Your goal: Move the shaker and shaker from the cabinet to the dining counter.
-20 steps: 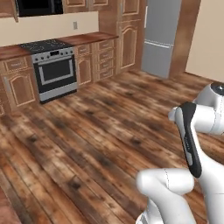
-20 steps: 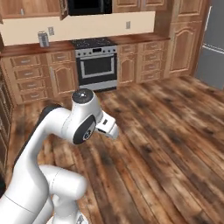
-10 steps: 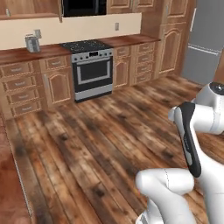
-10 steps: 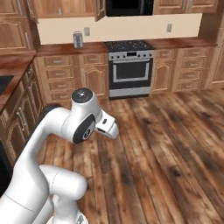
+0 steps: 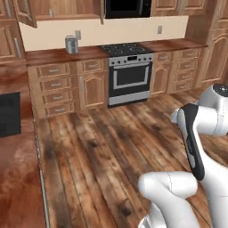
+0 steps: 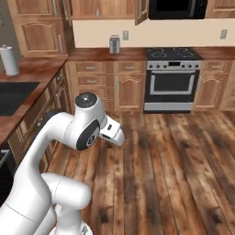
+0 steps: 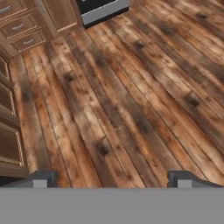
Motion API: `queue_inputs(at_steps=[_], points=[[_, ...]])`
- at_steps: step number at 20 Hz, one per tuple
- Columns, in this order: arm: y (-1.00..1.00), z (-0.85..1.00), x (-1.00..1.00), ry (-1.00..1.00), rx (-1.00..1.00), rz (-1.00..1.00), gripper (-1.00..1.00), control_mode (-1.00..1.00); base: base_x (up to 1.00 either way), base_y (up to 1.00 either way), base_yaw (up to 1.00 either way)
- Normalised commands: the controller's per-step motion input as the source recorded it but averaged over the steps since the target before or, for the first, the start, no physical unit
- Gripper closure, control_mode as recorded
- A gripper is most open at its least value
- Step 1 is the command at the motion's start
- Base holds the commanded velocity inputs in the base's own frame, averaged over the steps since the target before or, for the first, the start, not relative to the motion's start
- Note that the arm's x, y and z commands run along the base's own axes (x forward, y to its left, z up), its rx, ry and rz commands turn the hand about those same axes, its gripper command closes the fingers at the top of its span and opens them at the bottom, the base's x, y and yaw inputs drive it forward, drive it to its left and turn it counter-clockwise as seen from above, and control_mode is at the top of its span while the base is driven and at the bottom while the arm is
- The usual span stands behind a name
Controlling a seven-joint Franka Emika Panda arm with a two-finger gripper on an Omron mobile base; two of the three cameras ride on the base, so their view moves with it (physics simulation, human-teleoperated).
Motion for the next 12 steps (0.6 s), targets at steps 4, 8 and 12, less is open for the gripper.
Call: queue_inputs(at_steps=[4, 8, 12], points=[[0.0, 0.0, 0.0, 0.0, 0.0, 0.0, -1.0, 1.0, 0.74, -0.04, 0.33], [0.0, 0.0, 0.0, 0.0, 0.0, 0.0, -1.0, 1.0, 0.75, -0.04, 0.32], [0.0, 0.0, 0.0, 0.0, 0.0, 0.0, -1.0, 1.0, 0.75, -0.04, 0.32]])
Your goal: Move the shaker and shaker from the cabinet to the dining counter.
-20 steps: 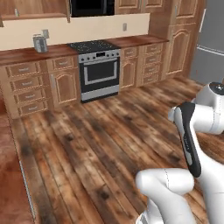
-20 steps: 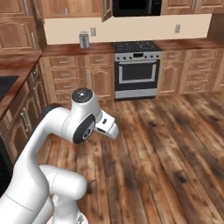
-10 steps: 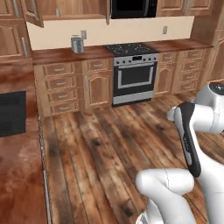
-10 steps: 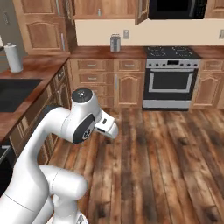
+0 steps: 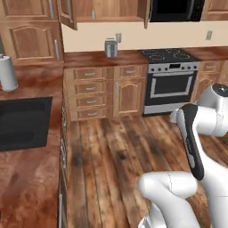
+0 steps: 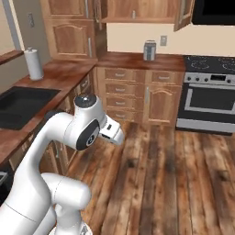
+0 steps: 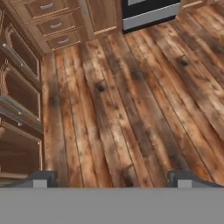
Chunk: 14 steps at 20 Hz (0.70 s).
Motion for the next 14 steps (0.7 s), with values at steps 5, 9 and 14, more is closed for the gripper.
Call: queue_inputs(at_steps=[5, 9, 14], points=[[0.0, 0.0, 0.0, 0.0, 0.0, 0.0, -1.0, 1.0, 0.73, -0.04, 0.34], [0.0, 0.0, 0.0, 0.0, 0.0, 0.0, -1.0, 1.0, 0.71, -0.05, 0.36], [0.0, 0.0, 0.0, 0.0, 0.0, 0.0, -1.0, 1.0, 0.71, -0.17, 0.25]])
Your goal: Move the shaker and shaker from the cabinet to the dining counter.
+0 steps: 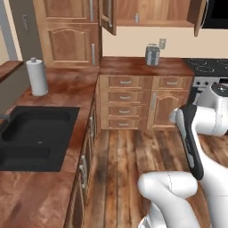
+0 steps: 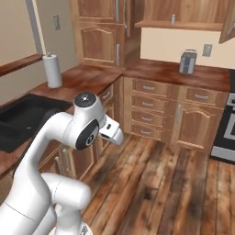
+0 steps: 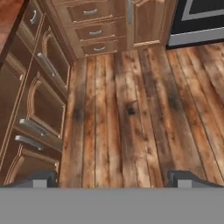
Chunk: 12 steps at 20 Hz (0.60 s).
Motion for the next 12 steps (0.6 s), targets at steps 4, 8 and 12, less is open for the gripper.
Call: queue_inputs(at_steps=[4, 8, 12], points=[[0.0, 0.0, 0.0, 0.0, 0.0, 0.0, -1.0, 1.0, 0.7, -0.32, 0.09], [0.0, 0.0, 0.0, 0.0, 0.0, 0.0, -1.0, 1.0, 0.69, -0.37, 0.05], [0.0, 0.0, 0.0, 0.0, 0.0, 0.0, -1.0, 1.0, 0.66, -0.34, 0.05]])
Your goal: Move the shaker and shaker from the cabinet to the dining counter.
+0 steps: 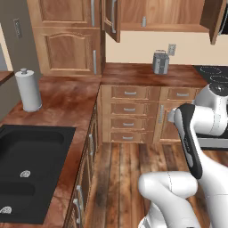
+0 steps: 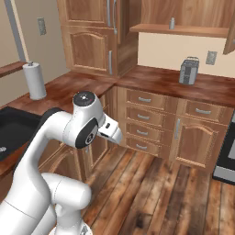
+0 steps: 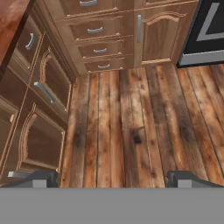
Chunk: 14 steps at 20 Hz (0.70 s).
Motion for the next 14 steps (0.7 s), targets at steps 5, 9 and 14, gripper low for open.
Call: queue_inputs(at_steps=[5, 9, 14], points=[[0.0, 0.0, 0.0, 0.0, 0.0, 0.0, -1.0, 1.0, 0.69, -0.22, 0.12], [0.0, 0.0, 0.0, 0.0, 0.0, 0.0, -1.0, 1.0, 0.67, -0.28, 0.15], [0.0, 0.0, 0.0, 0.0, 0.0, 0.0, -1.0, 1.0, 0.64, -0.33, 0.06]])
